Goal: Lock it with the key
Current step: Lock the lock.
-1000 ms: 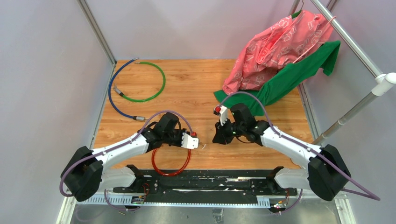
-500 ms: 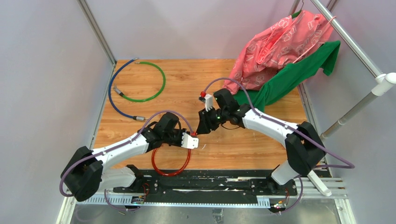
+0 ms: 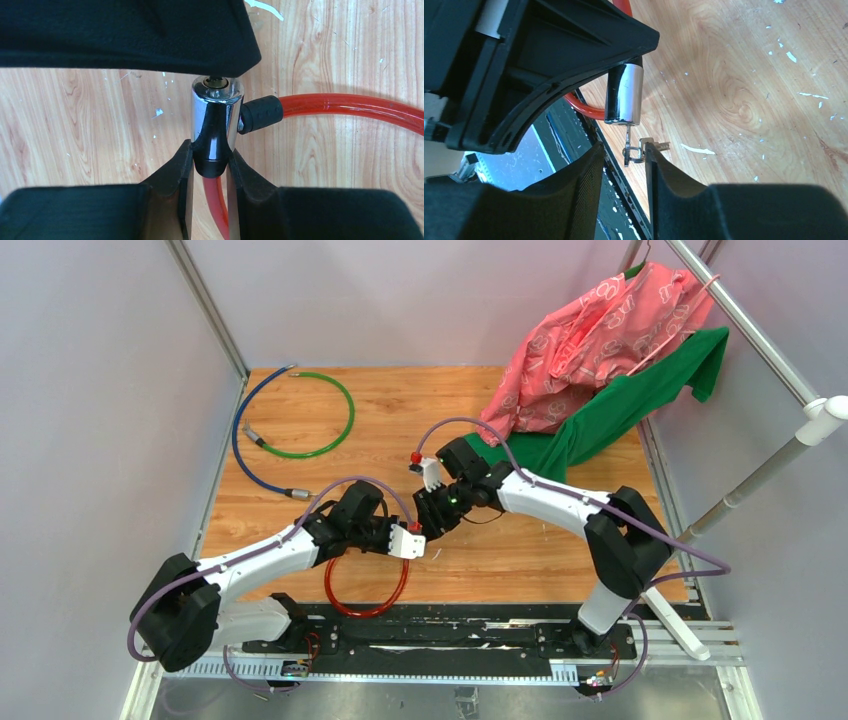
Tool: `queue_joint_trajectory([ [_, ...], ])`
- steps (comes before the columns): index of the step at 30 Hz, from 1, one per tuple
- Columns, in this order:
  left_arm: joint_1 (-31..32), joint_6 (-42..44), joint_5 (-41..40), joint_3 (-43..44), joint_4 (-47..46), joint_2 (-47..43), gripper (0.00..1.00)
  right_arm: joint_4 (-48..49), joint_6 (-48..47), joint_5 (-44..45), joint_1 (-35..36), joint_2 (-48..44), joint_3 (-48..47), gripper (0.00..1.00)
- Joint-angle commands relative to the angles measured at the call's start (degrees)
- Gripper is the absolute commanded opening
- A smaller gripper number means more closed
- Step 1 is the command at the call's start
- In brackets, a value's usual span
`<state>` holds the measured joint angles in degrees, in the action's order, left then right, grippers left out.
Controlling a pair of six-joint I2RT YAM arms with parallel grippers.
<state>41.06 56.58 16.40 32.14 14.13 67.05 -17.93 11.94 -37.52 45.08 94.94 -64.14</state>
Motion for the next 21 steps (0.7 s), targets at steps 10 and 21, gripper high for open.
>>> queue_joint_trajectory([
  [10, 0.0, 1.1, 0.2, 1.3, 1.6, 0.3, 0.0, -1.4, -0.7, 1.1, 1.2, 1.4, -1.2, 0.0],
  [21, -0.1, 7.5, -3.3, -1.3, 4.1, 0.6, 0.0, -11.1, -6.2, 4.8, -2.0, -6.7, 6.3, 0.0],
])
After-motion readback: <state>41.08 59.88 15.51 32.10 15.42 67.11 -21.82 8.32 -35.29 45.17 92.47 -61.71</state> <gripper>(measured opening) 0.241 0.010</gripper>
